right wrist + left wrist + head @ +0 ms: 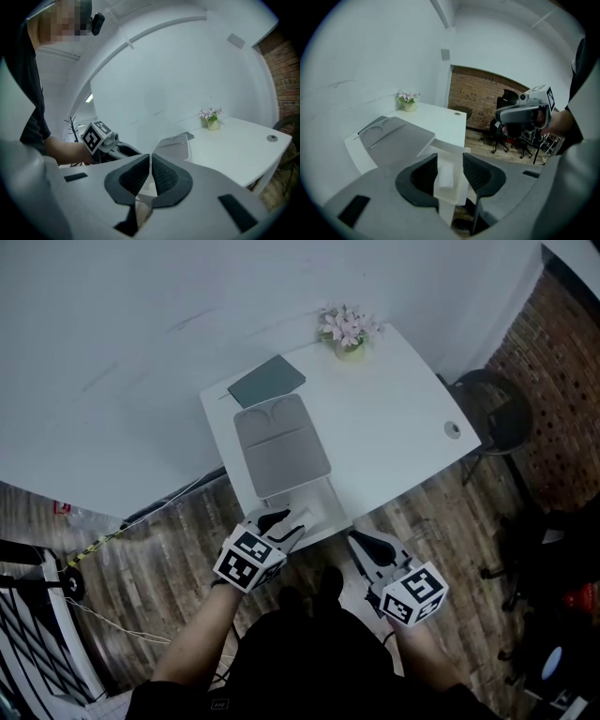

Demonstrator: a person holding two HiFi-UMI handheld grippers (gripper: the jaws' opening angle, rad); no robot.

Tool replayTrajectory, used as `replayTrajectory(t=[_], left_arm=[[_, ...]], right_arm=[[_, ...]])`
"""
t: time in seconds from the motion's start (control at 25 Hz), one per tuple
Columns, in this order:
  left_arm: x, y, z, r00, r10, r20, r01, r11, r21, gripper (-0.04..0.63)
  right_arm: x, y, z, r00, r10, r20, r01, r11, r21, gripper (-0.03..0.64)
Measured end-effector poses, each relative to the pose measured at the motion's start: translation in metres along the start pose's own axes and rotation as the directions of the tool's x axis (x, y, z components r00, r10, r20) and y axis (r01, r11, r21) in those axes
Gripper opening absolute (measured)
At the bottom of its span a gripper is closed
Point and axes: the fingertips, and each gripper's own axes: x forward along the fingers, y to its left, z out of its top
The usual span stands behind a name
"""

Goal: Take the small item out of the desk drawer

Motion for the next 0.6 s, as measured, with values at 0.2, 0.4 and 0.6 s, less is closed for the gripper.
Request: replayTrajectory(t=[0.2, 0.4, 0.6], left_arm=[[0.029, 0.012, -0.017, 0.992, -0.019, -0.121, 0.023, 0.999, 0.036, 0.164], [0.059, 0.015, -0.038, 0.974, -0.061, -0.217, 0.077, 0.995, 0.067, 0.170], [0.081, 0.013, -0.055, 0.945, -0.085, -0.316, 0.107, 0.993, 0.055, 0.172]], right_arm=[[0.010, -0.014, 0.004, 1.000, -0.009, -0.006, 0.009, 1.000, 0.014, 0.017], [0.018, -0.022, 0.000, 1.000, -0.007, -0.013, 0.007, 0.999, 0.037, 0.017], [0.017, -0.031, -0.017, 0.999, -0.017, -0.028, 0.019, 0.997, 0.078, 0.017]])
